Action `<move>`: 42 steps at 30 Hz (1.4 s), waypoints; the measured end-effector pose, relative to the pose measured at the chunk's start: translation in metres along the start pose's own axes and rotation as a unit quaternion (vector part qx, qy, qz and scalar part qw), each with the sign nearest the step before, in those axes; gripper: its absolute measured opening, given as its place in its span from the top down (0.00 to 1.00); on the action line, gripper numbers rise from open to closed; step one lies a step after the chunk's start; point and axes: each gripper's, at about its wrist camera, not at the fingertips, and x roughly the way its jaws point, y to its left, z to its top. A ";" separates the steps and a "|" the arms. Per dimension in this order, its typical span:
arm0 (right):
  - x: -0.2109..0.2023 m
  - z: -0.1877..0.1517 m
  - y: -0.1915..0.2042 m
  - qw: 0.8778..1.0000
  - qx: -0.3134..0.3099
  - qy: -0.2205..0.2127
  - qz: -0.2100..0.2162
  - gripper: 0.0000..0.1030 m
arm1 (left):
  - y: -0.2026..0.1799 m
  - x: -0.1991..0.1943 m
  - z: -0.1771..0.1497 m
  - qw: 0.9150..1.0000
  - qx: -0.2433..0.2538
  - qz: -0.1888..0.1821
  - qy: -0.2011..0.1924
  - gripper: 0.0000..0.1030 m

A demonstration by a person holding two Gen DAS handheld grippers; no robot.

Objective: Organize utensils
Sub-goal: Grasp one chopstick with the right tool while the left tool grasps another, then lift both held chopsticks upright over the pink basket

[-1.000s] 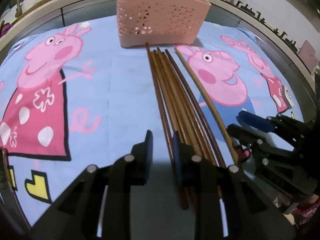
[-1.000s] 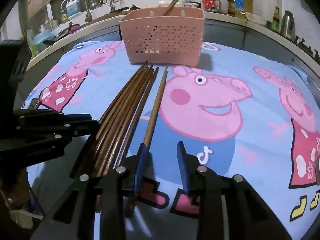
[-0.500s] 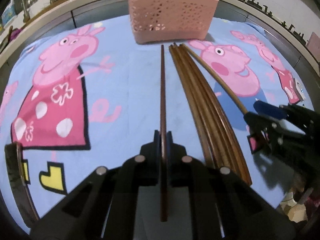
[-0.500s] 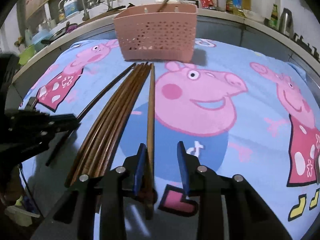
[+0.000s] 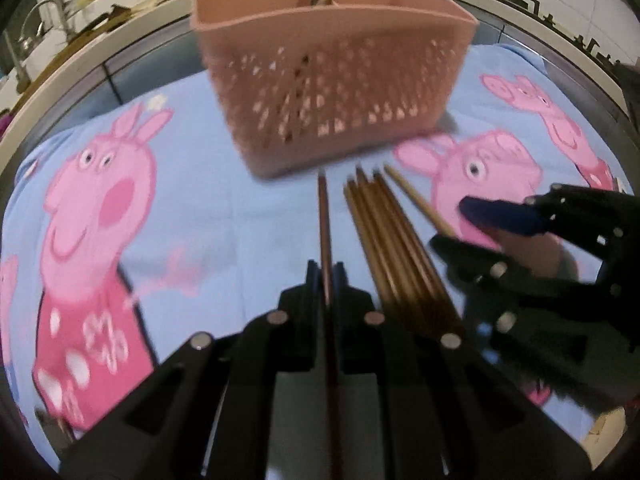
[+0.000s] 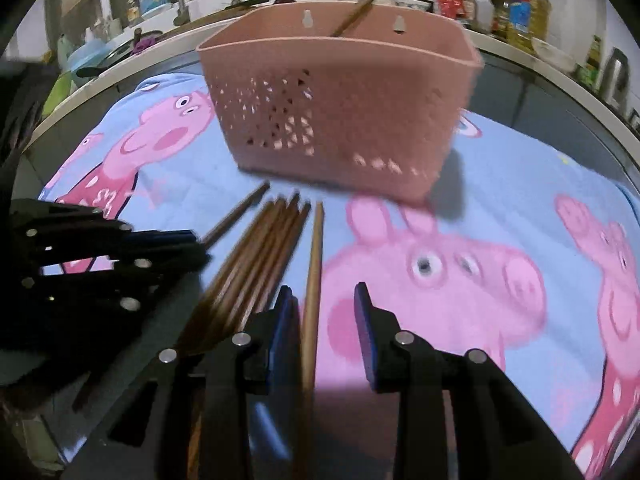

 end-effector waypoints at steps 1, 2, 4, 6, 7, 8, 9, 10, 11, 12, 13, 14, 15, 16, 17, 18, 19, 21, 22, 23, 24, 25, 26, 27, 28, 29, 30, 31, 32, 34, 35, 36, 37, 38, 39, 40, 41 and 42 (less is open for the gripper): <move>0.003 0.004 0.001 1.000 -0.005 0.000 0.004 1.00 | 0.001 0.004 0.007 1.000 0.002 -0.002 -0.002 0.94; 0.006 0.010 0.001 1.000 -0.009 0.001 0.012 1.00 | 0.002 0.007 0.011 1.000 0.004 -0.004 -0.004 0.94; 0.012 0.019 -0.001 0.999 -0.007 0.006 0.037 1.00 | 0.002 0.012 0.021 1.000 0.003 -0.009 -0.006 0.94; 0.015 0.023 -0.004 0.999 -0.001 0.011 0.050 1.00 | 0.003 0.013 0.024 1.000 0.001 -0.014 -0.003 0.95; 0.014 0.023 -0.006 0.998 0.003 0.012 0.055 1.00 | 0.004 0.013 0.025 1.000 -0.002 -0.018 -0.001 0.95; 0.012 0.023 -0.007 0.998 0.011 0.011 0.064 1.00 | 0.006 0.010 0.024 1.000 -0.006 -0.023 -0.003 0.96; 0.006 0.021 -0.013 0.997 0.025 0.002 0.078 1.00 | 0.007 0.006 0.023 1.000 -0.008 -0.026 -0.008 0.96; -0.002 0.021 -0.017 0.996 0.036 -0.009 0.087 1.00 | 0.009 -0.004 0.021 0.999 -0.011 -0.033 -0.021 0.96; -0.016 0.019 -0.021 0.994 0.047 -0.029 0.098 1.00 | 0.011 -0.018 0.020 0.998 -0.015 -0.040 -0.038 0.96; -0.026 0.018 -0.024 0.992 0.052 -0.043 0.102 1.00 | 0.012 -0.029 0.018 0.998 -0.019 -0.046 -0.050 0.96; -0.042 0.017 -0.027 0.991 0.058 -0.064 0.107 1.00 | 0.014 -0.043 0.017 0.996 -0.024 -0.053 -0.066 0.96; -0.060 0.016 -0.029 0.988 0.064 -0.089 0.112 1.00 | 0.016 -0.057 0.016 0.994 -0.030 -0.060 -0.083 0.96; -0.073 0.014 -0.030 0.985 0.068 -0.110 0.116 1.00 | 0.019 -0.077 0.015 0.991 -0.036 -0.070 -0.107 0.96; -0.089 0.012 -0.030 0.982 0.073 -0.132 0.118 1.00 | 0.020 -0.097 0.012 0.988 -0.039 -0.075 -0.132 0.96; -0.103 0.010 -0.031 0.978 0.076 -0.154 0.119 1.00 | 0.020 -0.112 0.010 0.985 -0.039 -0.077 -0.151 0.96; -0.125 0.006 -0.030 0.972 0.079 -0.187 0.117 1.00 | 0.021 -0.125 0.007 0.982 -0.039 -0.078 -0.166 0.96; -0.137 0.003 -0.030 0.969 0.079 -0.205 0.113 1.00 | 0.022 -0.143 0.002 0.978 -0.040 -0.077 -0.187 0.96; -0.159 -0.003 -0.030 0.963 0.079 -0.235 0.104 1.00 | 0.020 -0.162 -0.004 0.974 -0.041 -0.076 -0.209 0.96; -0.165 -0.005 -0.031 0.962 0.079 -0.244 0.099 1.00 | 0.020 -0.169 -0.009 0.972 -0.041 -0.076 -0.217 0.96; -0.172 -0.009 -0.030 0.960 0.081 -0.251 0.093 1.00 | 0.019 -0.173 -0.012 0.972 -0.040 -0.075 -0.220 0.96; -0.174 -0.009 -0.028 0.960 0.081 -0.253 0.090 1.00 | 0.018 -0.178 -0.015 0.971 -0.039 -0.075 -0.222 0.96; -0.175 -0.010 -0.028 0.960 0.081 -0.253 0.088 1.00 | 0.017 -0.179 -0.017 0.971 -0.038 -0.073 -0.224 0.95; -0.175 -0.011 -0.027 0.960 0.080 -0.255 0.086 1.00 | 0.017 -0.180 -0.019 0.971 -0.036 -0.070 -0.225 0.95; -0.176 -0.011 -0.025 0.960 0.079 -0.255 0.083 1.00 | 0.016 -0.181 -0.019 0.971 -0.037 -0.067 -0.225 0.95; -0.175 -0.009 -0.022 0.961 0.078 -0.255 0.079 1.00 | 0.016 -0.181 -0.019 0.972 -0.039 -0.068 -0.222 0.95; -0.175 -0.008 -0.022 0.961 0.081 -0.253 0.079 1.00 | 0.018 -0.181 -0.019 0.972 -0.040 -0.069 -0.220 0.95; -0.175 -0.007 -0.023 0.961 0.083 -0.251 0.081 1.00 | 0.018 -0.182 -0.019 0.973 -0.040 -0.070 -0.217 0.95; -0.176 -0.005 -0.020 0.961 0.083 -0.251 0.084 1.00 | 0.017 -0.185 -0.018 0.973 -0.037 -0.072 -0.218 0.95; -0.179 -0.005 -0.021 0.960 0.083 -0.253 0.089 1.00 | 0.017 -0.191 -0.015 0.972 -0.033 -0.071 -0.223 0.96; -0.190 0.001 -0.022 0.957 0.081 -0.260 0.097 1.00 | 0.017 -0.203 -0.008 0.969 -0.026 -0.068 -0.237 0.95; -0.197 0.009 -0.024 0.955 0.080 -0.266 0.102 1.00 | 0.017 -0.209 -0.004 0.968 -0.024 -0.068 -0.242 0.95; -0.203 0.013 -0.026 0.954 0.080 -0.271 0.104 1.00 | 0.018 -0.221 0.006 0.965 -0.020 -0.069 -0.254 0.95; -0.210 0.020 -0.028 0.951 0.078 -0.278 0.107 1.00 | 0.019 -0.228 0.011 0.963 -0.017 -0.069 -0.261 0.95; -0.219 0.032 -0.030 0.948 0.075 -0.289 0.108 1.00 | 0.019 -0.237 0.018 0.960 -0.013 -0.068 -0.271 0.95; -0.227 0.042 -0.033 0.945 0.072 -0.299 0.108 1.00 | 0.020 -0.249 0.028 0.956 -0.008 -0.064 -0.285 0.95; -0.233 0.053 -0.035 0.943 0.071 -0.308 0.108 1.00 | 0.020 -0.259 0.037 0.953 -0.004 -0.061 -0.297 0.95; -0.240 0.066 -0.038 0.939 0.071 -0.317 0.109 1.00 | 0.021 -0.271 0.049 0.948 -0.001 -0.056 -0.313 0.95; -0.244 0.078 -0.041 0.936 0.072 -0.326 0.108 1.00 | 0.021 -0.277 0.057 0.945 0.001 -0.052 -0.322 0.95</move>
